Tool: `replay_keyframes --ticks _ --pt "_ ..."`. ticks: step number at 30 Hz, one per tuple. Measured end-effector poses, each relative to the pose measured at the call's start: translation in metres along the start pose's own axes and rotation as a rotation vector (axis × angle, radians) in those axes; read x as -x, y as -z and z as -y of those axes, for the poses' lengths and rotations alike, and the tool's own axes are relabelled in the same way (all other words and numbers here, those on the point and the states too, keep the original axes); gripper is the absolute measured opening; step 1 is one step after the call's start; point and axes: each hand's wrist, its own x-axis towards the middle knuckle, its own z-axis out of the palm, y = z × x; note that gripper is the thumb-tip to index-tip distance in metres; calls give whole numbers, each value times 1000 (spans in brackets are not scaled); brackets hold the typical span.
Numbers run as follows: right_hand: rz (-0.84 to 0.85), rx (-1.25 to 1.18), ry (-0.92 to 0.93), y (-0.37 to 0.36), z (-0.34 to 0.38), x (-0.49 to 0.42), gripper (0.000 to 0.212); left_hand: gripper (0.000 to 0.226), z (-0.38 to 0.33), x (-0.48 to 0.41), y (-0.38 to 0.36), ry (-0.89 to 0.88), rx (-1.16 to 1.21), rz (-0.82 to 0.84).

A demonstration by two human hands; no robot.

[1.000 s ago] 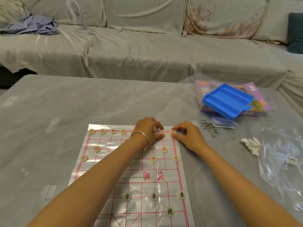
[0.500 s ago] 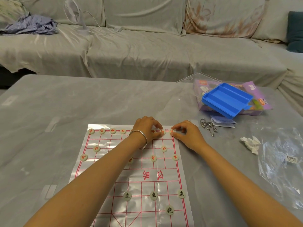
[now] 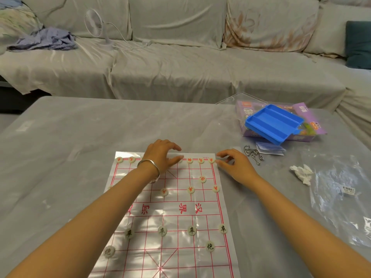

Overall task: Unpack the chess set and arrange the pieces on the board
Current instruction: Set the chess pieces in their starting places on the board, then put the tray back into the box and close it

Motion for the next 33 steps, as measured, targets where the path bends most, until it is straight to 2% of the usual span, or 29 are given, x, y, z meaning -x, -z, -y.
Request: replay_keyframes --ticks 4,7,10,12,14,24,29,33 --pt "-1 -57 -20 2 17 24 28 32 21 37 14 22 11 -46" --pt "90 -14 19 -4 27 53 37 40 32 74 17 15 -13 -6" --pt "224 172 144 -16 31 87 44 86 30 114 17 -31 -110 126" --pt "272 289 210 -23 32 106 47 112 26 134 14 -52 -144 156" --pt "299 357 217 -27 33 120 49 126 22 147 10 -57 -165 172" --pt "357 458 142 -36 28 140 51 134 0 161 -13 -18 -242 260" --pt "348 456 149 -38 30 139 50 122 -2 160 -16 -9 -232 244" --pt "332 477 207 -43 45 128 51 138 -4 151 -17 14 -278 256"
